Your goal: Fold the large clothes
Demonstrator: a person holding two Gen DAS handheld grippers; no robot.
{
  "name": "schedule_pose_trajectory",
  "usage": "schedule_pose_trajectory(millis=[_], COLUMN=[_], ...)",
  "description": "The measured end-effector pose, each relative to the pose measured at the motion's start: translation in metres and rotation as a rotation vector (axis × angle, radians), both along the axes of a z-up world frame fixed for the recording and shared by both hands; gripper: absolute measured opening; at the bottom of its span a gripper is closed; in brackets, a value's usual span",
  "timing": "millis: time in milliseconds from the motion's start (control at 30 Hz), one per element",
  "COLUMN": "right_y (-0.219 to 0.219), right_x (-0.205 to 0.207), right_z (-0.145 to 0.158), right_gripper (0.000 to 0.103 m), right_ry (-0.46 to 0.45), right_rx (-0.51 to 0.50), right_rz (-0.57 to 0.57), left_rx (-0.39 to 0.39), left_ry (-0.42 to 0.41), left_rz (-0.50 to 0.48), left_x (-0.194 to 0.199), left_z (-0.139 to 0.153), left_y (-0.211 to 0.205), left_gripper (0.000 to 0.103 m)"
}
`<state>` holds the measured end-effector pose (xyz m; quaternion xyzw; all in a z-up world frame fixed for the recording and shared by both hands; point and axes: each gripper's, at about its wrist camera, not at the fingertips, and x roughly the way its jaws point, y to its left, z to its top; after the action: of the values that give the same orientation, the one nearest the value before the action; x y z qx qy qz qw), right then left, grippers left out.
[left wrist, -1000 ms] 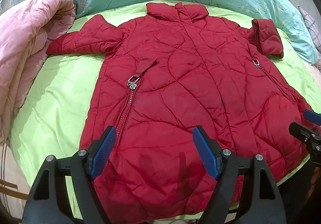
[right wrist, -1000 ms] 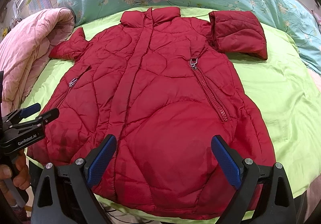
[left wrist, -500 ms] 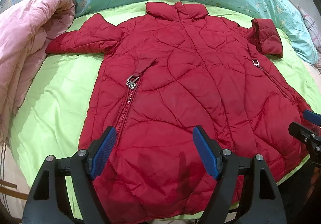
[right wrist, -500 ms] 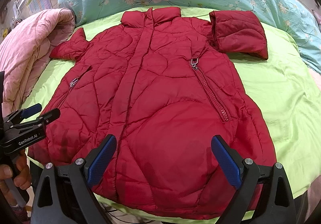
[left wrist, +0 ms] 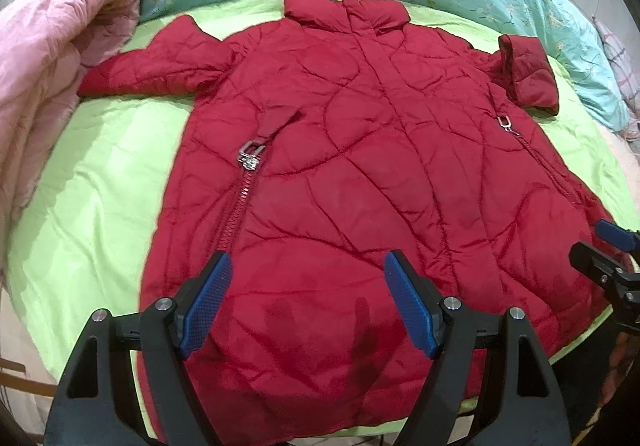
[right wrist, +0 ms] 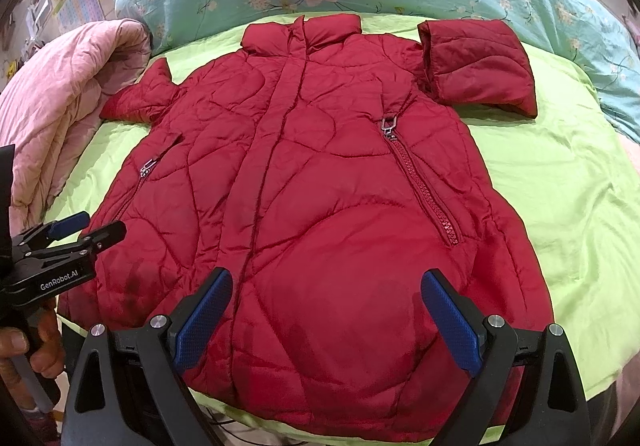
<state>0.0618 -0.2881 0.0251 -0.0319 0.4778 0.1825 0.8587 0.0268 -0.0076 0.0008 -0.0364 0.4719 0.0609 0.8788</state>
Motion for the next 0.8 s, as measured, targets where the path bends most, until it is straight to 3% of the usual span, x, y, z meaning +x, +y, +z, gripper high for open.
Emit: schedule_pose_trajectory(millis=[267, 567, 667, 800], right_y=[-0.005, -0.016, -0.022, -0.029], right_x=[0.008, 0.042, 0.064, 0.097], right_z=[-0.003, 0.006, 0.013, 0.024], right_gripper=[0.096, 0.096, 0.096, 0.096], right_ry=[0.002, -0.022, -0.038, -0.069], right_rx=[0.014, 0.032, 0.028, 0.028], right_rz=[-0.009, -0.04, -0.063, -0.082], left_rx=[-0.01, -0.099, -0.085, -0.003], left_ry=[0.006, -0.096, -0.109, -0.055], left_rz=[-0.014, 0.015, 0.039, 0.028], left_x=[0.006, 0.014, 0.021, 0.037], left_z=[-0.002, 0.005, 0.009, 0.009], left_y=[-0.003, 0.014, 0.019, 0.02], left_gripper=[0.079, 0.078, 0.078, 0.078])
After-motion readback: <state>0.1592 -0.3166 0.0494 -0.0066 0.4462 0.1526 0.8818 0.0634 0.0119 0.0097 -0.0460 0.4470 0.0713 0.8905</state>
